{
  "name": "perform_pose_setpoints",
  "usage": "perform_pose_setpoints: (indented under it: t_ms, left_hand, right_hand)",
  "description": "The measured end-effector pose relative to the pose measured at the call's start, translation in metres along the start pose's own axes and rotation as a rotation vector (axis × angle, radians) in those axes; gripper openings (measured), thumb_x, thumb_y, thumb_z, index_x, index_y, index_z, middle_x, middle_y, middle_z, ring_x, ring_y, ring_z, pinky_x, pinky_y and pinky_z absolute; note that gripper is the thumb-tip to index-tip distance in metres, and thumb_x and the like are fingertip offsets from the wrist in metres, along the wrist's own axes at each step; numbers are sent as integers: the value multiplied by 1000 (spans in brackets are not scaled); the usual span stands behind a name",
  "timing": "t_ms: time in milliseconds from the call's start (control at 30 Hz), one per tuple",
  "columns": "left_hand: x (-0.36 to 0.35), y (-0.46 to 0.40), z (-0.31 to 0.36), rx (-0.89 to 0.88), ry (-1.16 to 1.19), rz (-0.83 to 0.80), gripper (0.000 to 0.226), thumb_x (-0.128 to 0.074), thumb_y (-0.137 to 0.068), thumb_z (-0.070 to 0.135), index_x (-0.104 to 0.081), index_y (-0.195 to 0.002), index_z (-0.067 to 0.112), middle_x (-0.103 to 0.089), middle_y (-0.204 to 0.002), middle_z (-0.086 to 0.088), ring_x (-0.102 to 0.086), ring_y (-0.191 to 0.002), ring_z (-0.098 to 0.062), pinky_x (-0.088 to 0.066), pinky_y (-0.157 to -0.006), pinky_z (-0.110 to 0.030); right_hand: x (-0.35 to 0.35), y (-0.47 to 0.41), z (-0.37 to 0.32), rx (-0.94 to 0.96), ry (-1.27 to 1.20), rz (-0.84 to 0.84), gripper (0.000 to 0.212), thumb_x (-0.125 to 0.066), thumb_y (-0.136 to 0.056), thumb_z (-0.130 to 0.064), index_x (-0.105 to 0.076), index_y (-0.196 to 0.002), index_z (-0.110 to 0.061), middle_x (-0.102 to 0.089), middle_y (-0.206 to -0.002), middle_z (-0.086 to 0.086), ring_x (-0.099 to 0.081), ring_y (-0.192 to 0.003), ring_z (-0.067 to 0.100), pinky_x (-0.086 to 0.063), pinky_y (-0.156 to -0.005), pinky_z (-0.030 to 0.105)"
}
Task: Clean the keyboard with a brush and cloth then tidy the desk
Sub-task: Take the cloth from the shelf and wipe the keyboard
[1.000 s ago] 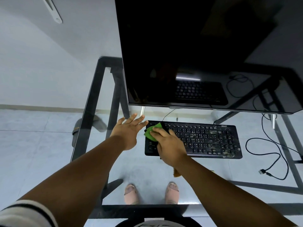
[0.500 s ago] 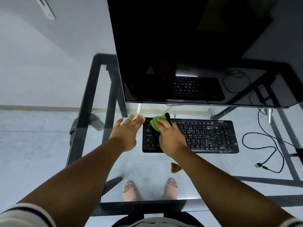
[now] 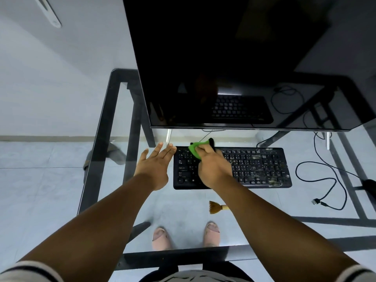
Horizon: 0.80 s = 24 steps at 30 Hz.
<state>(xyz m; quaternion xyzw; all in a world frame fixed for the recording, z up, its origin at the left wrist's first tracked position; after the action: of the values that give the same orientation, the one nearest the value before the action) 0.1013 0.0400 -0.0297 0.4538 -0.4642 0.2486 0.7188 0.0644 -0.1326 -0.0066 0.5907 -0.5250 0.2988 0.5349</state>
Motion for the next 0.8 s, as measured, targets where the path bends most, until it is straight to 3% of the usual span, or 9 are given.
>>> perform_pose_setpoints:
  t_ms: [167, 267, 400, 500, 600, 667, 800]
  left_hand:
    - [0, 1, 2, 8, -2, -12, 91, -38, -83, 7, 16, -151, 33, 19, -159, 17, 23, -145, -10, 5, -120, -45]
    - [-1, 1, 1, 3, 1, -13, 91, -38, -83, 8, 16, -151, 33, 19, -159, 17, 23, -145, -10, 6, -120, -45]
    - [-3, 1, 0, 0, 18, 24, 80, -33, -91, 14, 15, -151, 35, 17, -159, 18, 22, -145, -10, 5, -120, -45]
    - [-7, 3, -1, -52, 21, 106, 62, -24, -100, 26, 9, -153, 34, 15, -160, 16, 19, -147, -11, 3, -120, -45]
    - [-18, 15, -2, -128, 4, 129, 62, -24, -101, 26, 8, -153, 34, 14, -160, 16, 17, -147, -11, 4, -120, -43]
    - [-24, 21, -4, -146, -15, 130, 64, -25, -100, 23, 9, -153, 33, 14, -160, 16, 17, -147, -11, 4, -119, -42]
    - [-26, 27, -4, -144, -12, 139, 66, -27, -99, 19, 8, -153, 34, 15, -159, 17, 18, -146, -9, 6, -119, -41]
  right_hand:
    - [3, 3, 26, -150, -93, 81, 57, -46, -93, -11, -36, -147, -28, -30, -142, -15, -39, -123, 28, -56, -80, 40]
    - [-5, 13, 6, 38, -73, 69, 63, -47, -89, -7, -36, -146, -32, -32, -145, -17, -38, -123, 26, -56, -87, 40]
    - [-19, 37, 4, 388, 78, -28, 64, -46, -89, -6, -41, -143, -39, -34, -148, -24, -40, -110, 20, -53, -74, 34]
    - [-13, 43, 25, 349, 104, 22, 60, -46, -89, -8, -46, -139, -40, -39, -145, -27, -41, -107, 18, -52, -67, 31]
    - [-13, 42, 21, 234, 59, 81, 61, -47, -89, -9, -43, -142, -38, -37, -147, -25, -39, -113, 21, -55, -76, 35]
    - [-22, 45, 0, 283, 33, 64, 63, -47, -87, -6, -42, -141, -39, -36, -148, -24, -37, -114, 21, -54, -79, 35]
    - [-36, 56, -6, 484, 76, -24, 64, -48, -84, -3, -48, -134, -42, -41, -144, -25, -41, -102, 19, -51, -69, 32]
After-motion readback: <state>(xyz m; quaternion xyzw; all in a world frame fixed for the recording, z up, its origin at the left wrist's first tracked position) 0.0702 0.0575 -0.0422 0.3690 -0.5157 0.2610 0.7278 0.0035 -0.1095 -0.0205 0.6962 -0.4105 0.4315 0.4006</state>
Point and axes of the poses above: each hand's wrist, its own y-axis away from the middle knuckle, its own x-axis out of the back of the hand, z = x × y, the point moved 6 cm from there along -y, towards the middle knuckle
